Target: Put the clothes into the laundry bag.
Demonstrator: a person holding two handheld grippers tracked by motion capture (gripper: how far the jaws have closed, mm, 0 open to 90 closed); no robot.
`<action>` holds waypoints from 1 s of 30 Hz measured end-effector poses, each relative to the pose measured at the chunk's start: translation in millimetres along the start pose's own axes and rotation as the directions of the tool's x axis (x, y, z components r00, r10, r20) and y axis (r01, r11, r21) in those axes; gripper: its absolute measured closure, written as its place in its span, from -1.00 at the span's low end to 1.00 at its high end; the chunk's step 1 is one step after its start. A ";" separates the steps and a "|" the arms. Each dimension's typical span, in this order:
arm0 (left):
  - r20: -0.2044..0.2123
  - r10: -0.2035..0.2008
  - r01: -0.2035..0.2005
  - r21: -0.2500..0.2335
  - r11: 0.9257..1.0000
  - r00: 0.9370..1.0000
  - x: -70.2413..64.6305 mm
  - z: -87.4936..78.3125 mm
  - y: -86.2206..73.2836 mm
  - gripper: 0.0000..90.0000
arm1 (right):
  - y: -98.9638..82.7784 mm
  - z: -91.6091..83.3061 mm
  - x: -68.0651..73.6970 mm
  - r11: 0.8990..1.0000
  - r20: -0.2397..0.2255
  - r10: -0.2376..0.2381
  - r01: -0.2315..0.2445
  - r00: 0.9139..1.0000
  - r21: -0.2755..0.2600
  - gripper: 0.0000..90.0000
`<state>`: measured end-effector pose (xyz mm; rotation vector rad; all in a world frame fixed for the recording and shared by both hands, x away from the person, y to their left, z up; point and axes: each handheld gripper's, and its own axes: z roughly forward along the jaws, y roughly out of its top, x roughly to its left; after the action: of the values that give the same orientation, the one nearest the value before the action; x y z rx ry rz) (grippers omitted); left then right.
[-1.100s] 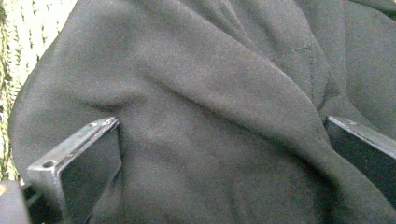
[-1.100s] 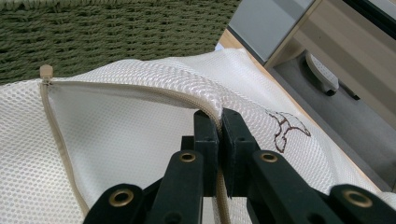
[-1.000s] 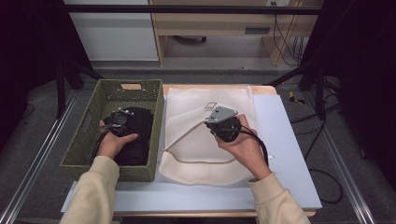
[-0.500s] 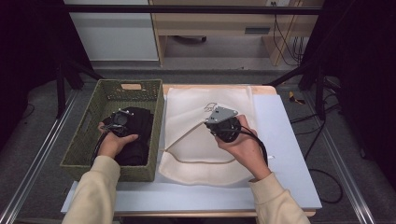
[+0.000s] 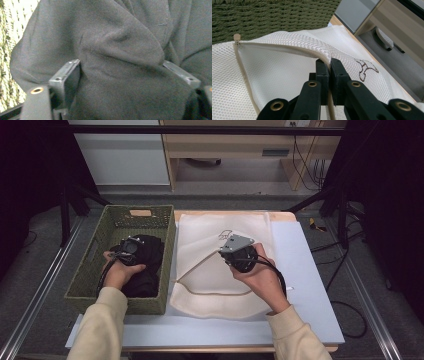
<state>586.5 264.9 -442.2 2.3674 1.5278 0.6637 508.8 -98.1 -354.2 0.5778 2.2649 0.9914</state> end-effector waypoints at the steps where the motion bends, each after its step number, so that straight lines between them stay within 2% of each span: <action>1: -0.004 0.001 -0.001 -0.001 1.000 1.000 -0.2 -0.6 0.3 -0.38 | 0.0 -0.1 0.0 1.000 0.000 0.000 0.000 1.000 0.000 0.91; 3: -0.009 0.005 -0.005 -0.001 1.000 1.000 -0.4 -1.4 0.6 -0.31 | 0.1 -0.1 0.1 1.000 0.001 0.001 -0.001 1.000 0.000 0.91; 5: -0.018 0.013 -0.013 -0.005 1.000 1.000 -0.6 -3.1 1.0 -0.14 | 0.2 -0.2 0.5 1.000 0.001 0.001 -0.001 1.000 0.000 0.91; 6: -0.019 0.019 -0.020 -0.009 1.000 1.000 -0.6 -5.1 1.3 0.03 | 0.5 -0.6 0.7 1.000 0.000 0.000 0.000 1.000 0.000 0.91; 8: -0.021 0.023 -0.023 -0.012 1.000 1.000 -0.6 -6.1 1.6 0.18 | 0.7 -1.0 0.4 1.000 0.001 -0.001 0.001 1.000 -0.001 0.91; 11: -0.024 0.026 -0.026 -0.017 1.000 0.999 -0.5 -8.1 2.1 0.31 | 1.0 -1.6 0.2 1.000 0.002 0.001 -0.001 1.000 -0.003 0.91; 18: -0.020 0.028 -0.028 -0.046 0.999 0.999 2.5 -17.3 3.3 0.50 | 1.1 -2.1 -0.6 1.000 0.001 -0.001 0.001 1.000 -0.005 0.91; 21: -0.033 0.007 -0.010 -0.085 0.996 0.999 7.1 -25.7 2.9 0.53 | 0.8 -2.4 -1.0 1.000 0.002 0.001 -0.001 1.000 -0.007 0.91; 24: -0.075 -0.007 -0.003 -0.143 0.990 0.997 11.4 -37.4 1.9 0.54 | 1.0 -2.8 -1.1 1.000 0.002 0.000 0.000 1.000 -0.012 0.91; 27: -0.096 -0.012 -0.005 -0.177 0.984 0.995 15.7 -47.5 0.2 0.55 | 0.9 -3.3 -1.5 1.000 0.003 -0.002 0.002 1.000 -0.012 0.91; 30: -0.089 -0.019 -0.001 -0.215 0.977 0.996 20.8 -60.2 -2.1 0.55 | 0.8 -3.0 -1.8 1.000 0.004 0.000 0.000 1.000 -0.012 0.91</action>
<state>562.0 282.3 -386.0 2.1953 1.4206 0.8975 508.2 -100.1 -351.3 0.5741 2.2539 1.0025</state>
